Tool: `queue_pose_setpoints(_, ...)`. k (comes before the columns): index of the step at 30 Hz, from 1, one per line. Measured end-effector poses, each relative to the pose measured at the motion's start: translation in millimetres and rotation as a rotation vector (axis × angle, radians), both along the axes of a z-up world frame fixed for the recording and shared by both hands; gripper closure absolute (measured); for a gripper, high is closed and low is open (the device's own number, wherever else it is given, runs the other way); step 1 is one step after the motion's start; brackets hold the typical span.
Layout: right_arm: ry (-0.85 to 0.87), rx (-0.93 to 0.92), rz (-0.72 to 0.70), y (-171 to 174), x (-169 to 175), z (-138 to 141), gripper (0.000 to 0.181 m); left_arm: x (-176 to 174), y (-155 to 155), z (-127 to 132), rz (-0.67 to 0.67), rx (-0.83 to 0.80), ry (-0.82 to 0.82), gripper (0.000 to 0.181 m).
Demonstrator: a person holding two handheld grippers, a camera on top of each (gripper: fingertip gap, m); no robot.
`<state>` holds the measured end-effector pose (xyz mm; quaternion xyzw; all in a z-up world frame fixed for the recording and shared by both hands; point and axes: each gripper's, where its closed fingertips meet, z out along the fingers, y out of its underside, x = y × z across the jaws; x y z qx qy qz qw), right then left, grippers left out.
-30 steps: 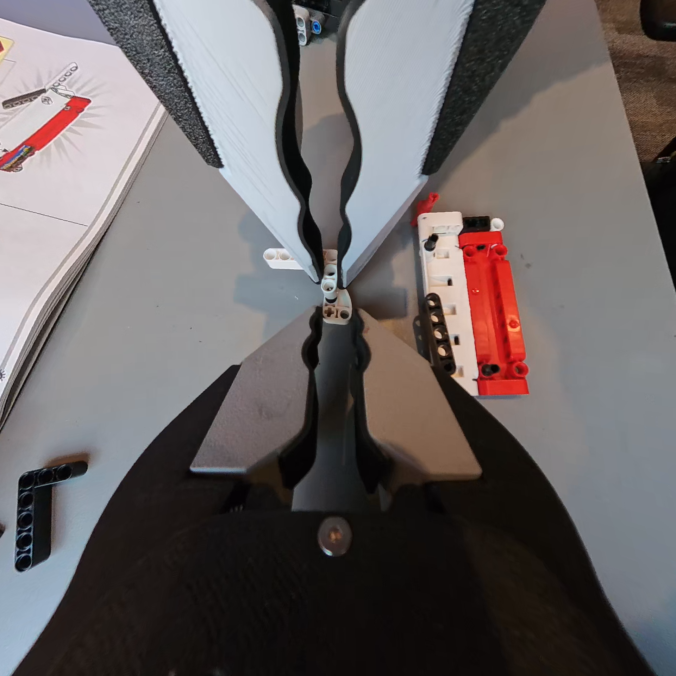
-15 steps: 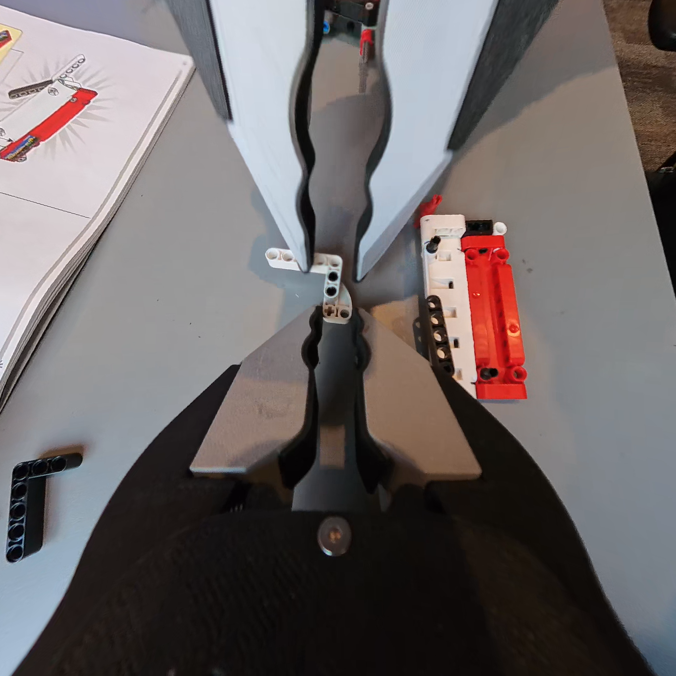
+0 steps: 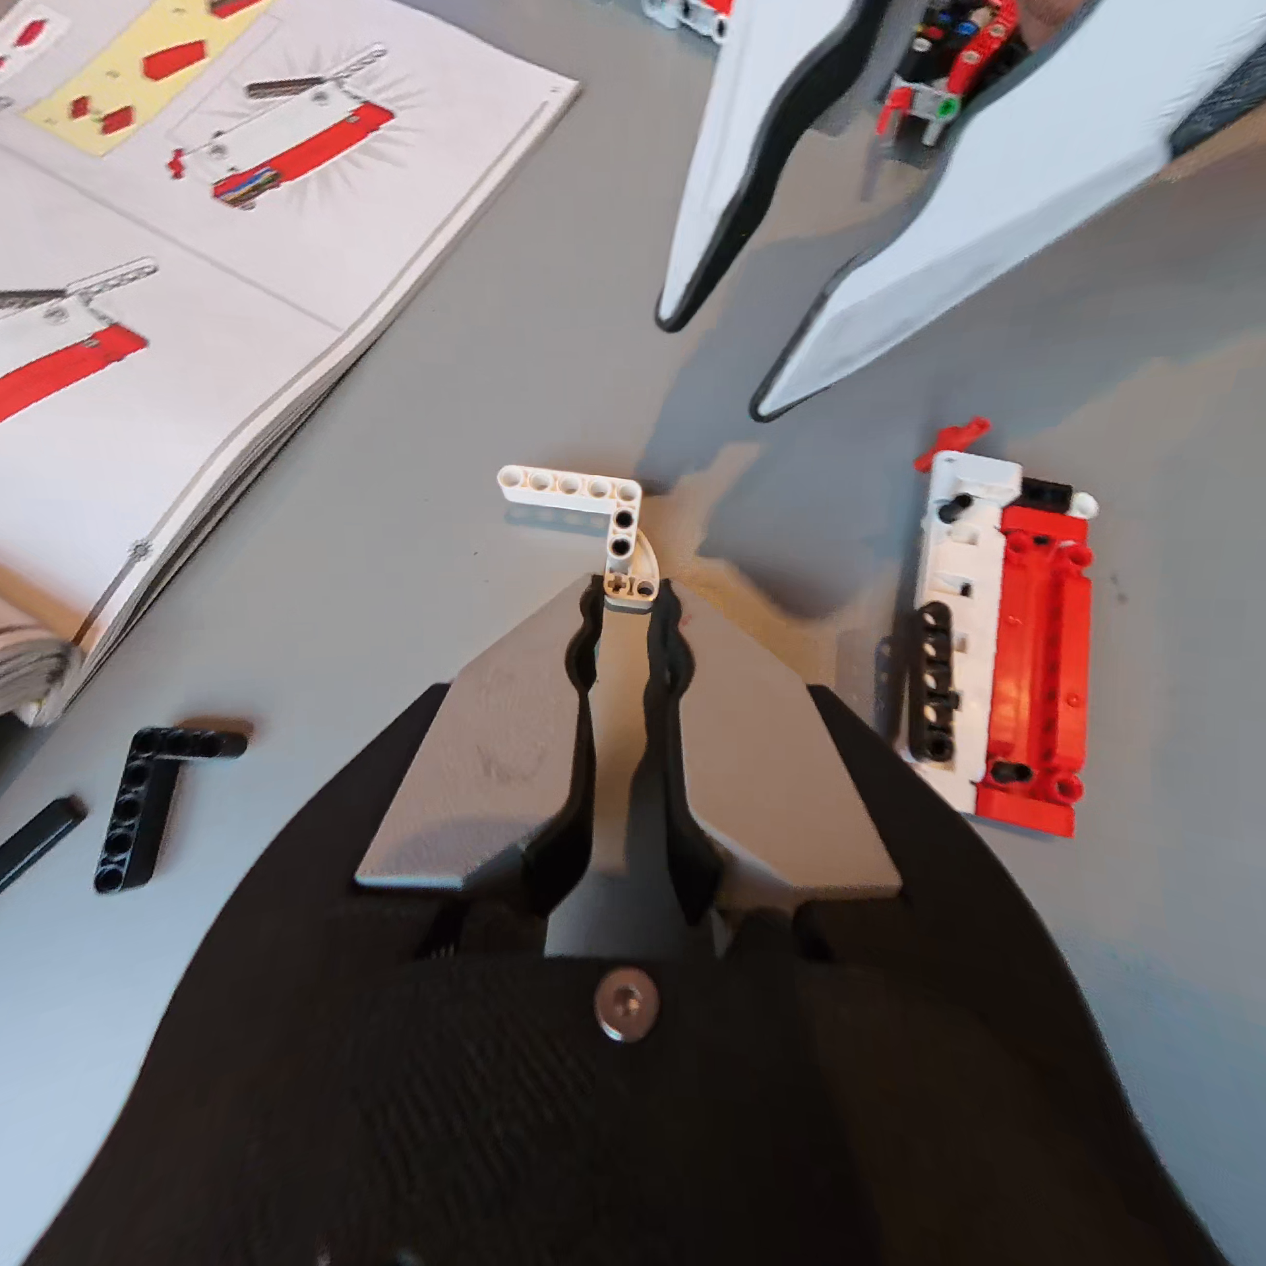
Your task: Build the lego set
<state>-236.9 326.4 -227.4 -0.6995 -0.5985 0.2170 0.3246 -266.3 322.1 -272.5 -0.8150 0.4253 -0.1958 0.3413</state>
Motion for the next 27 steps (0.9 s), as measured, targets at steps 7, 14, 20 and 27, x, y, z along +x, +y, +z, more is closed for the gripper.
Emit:
queue_pose_setpoints(7, 0.275, 0.007, -0.147, 16.7, -10.5, 16.3, 0.160, -3.9, 6.0, -0.1, 0.053, 0.002, 0.002, 0.169)
queue_pose_setpoints(14, 0.432, 0.045, -0.136, 13.7, -14.4, 19.8, 0.161, -4.8, 8.1, 0.3, 0.067, -0.032, -0.028, 0.169)
queue_pose_setpoints(20, 0.519, 0.124, -0.134, 13.0, -12.1, 34.8, 0.160, -10.2, 14.9, 0.1, 0.124, -0.022, -0.021, 0.169)
queue_pose_setpoints(27, 0.594, 0.208, -0.137, 10.9, -7.7, 47.7, 0.166, -16.4, 22.8, -0.1, 0.208, -0.007, -0.008, 0.169)
